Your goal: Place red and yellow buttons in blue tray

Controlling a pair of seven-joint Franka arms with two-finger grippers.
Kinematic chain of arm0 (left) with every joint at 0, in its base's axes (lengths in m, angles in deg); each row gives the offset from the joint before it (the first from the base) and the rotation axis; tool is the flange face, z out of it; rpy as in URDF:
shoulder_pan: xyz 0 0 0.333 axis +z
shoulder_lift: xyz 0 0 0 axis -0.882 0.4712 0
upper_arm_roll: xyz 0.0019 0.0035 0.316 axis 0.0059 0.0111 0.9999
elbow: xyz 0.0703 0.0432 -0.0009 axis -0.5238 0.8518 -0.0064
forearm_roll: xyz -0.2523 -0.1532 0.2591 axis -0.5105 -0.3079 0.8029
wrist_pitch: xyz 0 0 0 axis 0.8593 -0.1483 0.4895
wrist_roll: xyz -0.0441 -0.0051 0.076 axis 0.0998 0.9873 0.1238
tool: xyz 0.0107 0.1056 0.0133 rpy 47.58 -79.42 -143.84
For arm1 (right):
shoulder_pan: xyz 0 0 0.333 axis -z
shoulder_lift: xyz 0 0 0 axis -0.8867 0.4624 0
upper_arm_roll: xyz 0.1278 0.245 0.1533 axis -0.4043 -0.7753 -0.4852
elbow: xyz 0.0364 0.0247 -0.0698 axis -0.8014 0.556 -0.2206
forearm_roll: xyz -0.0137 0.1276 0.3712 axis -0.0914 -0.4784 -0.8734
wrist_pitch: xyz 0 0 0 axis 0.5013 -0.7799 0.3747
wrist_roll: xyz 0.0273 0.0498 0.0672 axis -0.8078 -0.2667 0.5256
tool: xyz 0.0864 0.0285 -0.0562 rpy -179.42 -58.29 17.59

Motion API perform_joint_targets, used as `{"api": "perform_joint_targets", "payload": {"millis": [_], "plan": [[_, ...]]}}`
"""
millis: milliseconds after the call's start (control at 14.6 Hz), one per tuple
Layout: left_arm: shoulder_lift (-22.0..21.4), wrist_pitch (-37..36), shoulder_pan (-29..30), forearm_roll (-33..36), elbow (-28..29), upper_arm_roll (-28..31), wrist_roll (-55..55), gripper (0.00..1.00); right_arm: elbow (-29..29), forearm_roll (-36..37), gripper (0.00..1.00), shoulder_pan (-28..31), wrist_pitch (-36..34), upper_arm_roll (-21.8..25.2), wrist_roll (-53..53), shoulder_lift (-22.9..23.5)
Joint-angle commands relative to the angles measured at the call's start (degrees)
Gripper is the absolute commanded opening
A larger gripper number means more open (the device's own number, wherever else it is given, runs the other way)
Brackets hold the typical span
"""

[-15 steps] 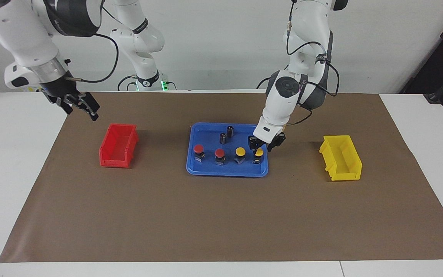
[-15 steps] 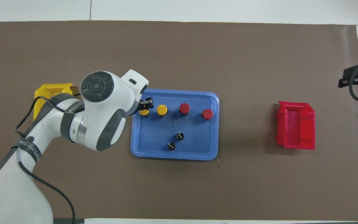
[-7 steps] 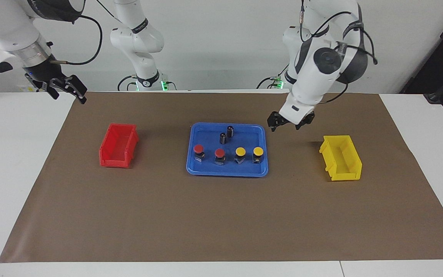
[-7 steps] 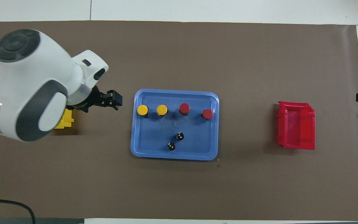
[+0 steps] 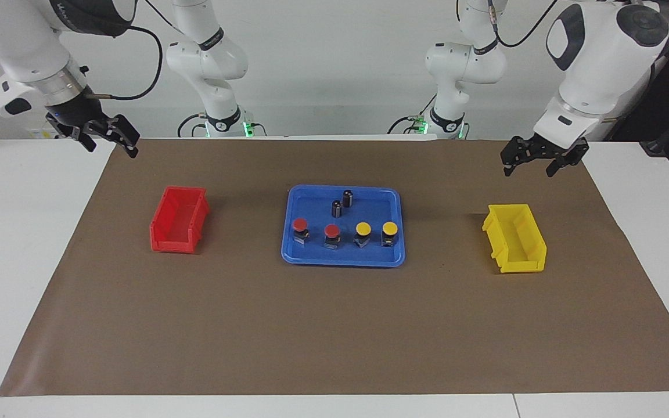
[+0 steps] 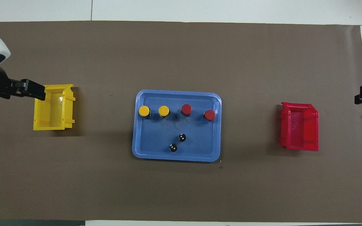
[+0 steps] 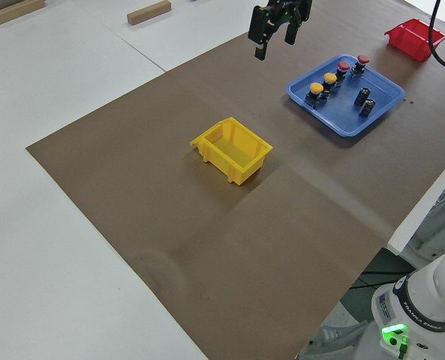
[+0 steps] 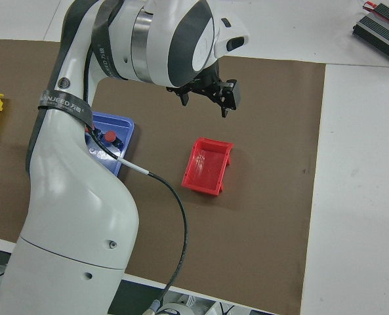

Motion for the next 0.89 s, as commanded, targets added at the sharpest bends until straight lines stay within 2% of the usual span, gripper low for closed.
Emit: {"api": "perform_joint_targets", "payload": {"millis": [0, 618, 687, 755, 824], "plan": [[0.7, -1.65, 4.36, 0.62, -1.52, -0.5, 8.39, 1.0, 0.6, 0.84, 1.0, 0.29, 0.29, -0.3, 1.6, -0.45], [0.7, -1.39, 5.94, 0.27, -1.7, -0.76, 9.58, 1.0, 0.42, 0.75, 1.0, 0.29, 0.38, -0.47, 1.6, -0.44], [0.61, -1.3, 7.08, 0.18, -1.61, -1.72, 9.23, 1.0, 0.42, 0.75, 1.0, 0.29, 0.38, -0.47, 1.6, -0.44], [0.52, -1.47, 11.61, 0.09, -1.61, -5.39, 9.14, 1.0, 0.42, 0.75, 1.0, 0.29, 0.29, -0.47, 1.6, -0.36], [0.52, -1.3, 16.01, -0.35, -1.52, -11.6, 8.96, 1.0, 0.42, 0.75, 1.0, 0.2, 0.21, -0.47, 1.6, -0.44]]}}
